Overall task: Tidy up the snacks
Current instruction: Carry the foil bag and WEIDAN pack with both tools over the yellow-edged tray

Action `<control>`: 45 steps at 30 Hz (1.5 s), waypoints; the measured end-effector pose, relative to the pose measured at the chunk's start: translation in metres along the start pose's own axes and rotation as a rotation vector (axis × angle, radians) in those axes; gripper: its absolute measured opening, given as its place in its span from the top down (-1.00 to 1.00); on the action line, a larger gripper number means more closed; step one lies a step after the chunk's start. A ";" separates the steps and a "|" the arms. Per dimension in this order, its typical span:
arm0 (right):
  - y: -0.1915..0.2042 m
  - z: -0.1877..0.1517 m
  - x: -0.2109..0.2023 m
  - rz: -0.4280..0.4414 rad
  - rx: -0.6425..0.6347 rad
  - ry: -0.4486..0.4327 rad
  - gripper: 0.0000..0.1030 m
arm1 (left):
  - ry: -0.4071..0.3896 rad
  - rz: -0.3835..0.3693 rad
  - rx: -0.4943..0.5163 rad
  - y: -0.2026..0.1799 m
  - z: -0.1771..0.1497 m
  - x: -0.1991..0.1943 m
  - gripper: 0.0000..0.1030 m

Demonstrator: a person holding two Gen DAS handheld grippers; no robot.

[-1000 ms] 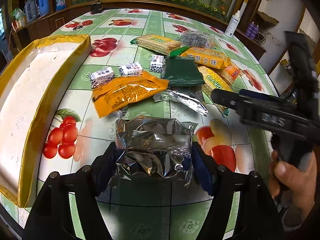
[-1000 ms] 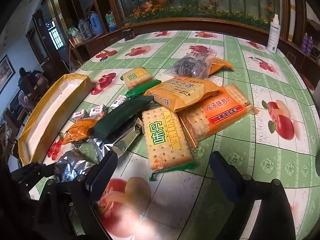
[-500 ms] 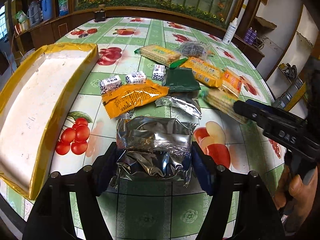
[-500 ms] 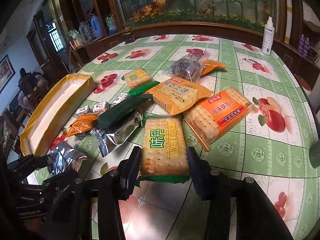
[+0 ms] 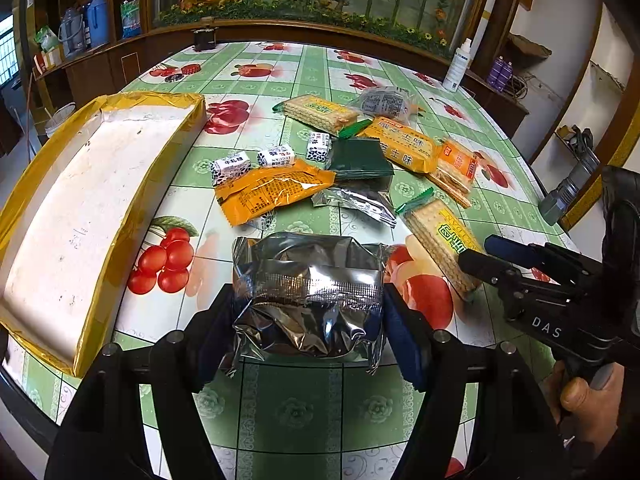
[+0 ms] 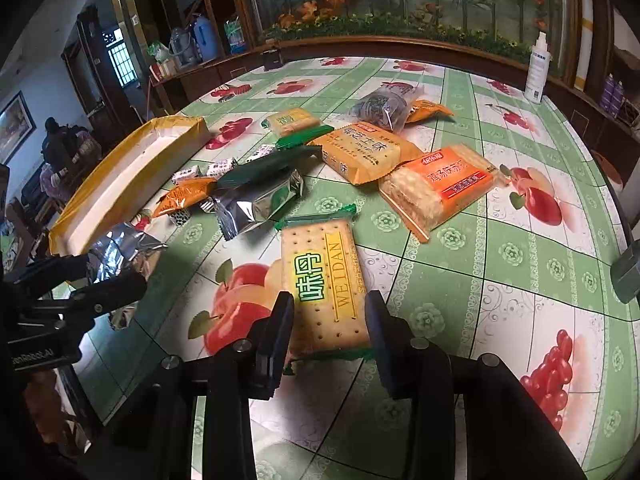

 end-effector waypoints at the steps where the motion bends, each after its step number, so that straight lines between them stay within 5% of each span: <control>1: 0.001 0.002 0.002 0.010 -0.001 0.003 -0.04 | 0.001 -0.001 -0.004 0.001 0.000 0.000 -0.36; 11: 0.010 0.010 0.031 0.021 -0.038 0.068 0.08 | -0.014 0.004 -0.023 0.008 0.001 -0.005 -0.36; 24: 0.032 0.037 -0.042 0.066 -0.034 -0.112 0.08 | -0.090 0.020 -0.033 0.016 0.011 -0.032 -0.36; 45: 0.115 0.062 -0.035 0.196 -0.139 -0.112 0.08 | -0.129 0.140 -0.174 0.100 0.011 -0.049 -0.36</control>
Point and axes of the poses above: each gripper's, at about its wrist camera, not at the fingertips, and x roughly the way its jaws point, y to its left, z to its top, the point moved 7 cm from there along x, roughly the way its jaws point, and after that the axes turned 5 degrees about x, right-handed, at the moved point
